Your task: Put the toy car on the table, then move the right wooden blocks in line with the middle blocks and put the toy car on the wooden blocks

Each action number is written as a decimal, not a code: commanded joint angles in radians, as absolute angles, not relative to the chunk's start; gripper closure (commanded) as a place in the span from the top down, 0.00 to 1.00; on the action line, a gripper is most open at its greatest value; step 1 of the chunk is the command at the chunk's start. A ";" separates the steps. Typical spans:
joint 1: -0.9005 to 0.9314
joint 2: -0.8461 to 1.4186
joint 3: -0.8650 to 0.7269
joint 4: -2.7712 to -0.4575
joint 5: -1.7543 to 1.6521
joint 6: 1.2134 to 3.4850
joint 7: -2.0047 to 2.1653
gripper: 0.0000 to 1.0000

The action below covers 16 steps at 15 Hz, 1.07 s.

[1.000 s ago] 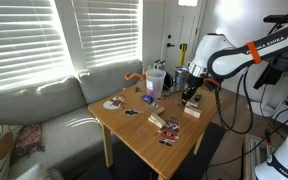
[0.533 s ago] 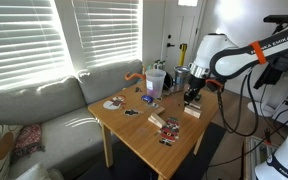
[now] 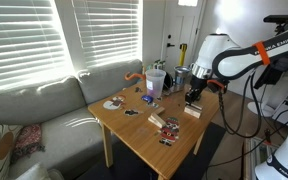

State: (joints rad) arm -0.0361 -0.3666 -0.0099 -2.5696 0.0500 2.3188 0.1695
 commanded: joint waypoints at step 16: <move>-0.050 -0.426 0.028 -2.632 0.001 2.313 0.225 0.55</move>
State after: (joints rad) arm -0.0380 -0.3943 0.0170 -2.5953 0.0157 2.3187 0.2045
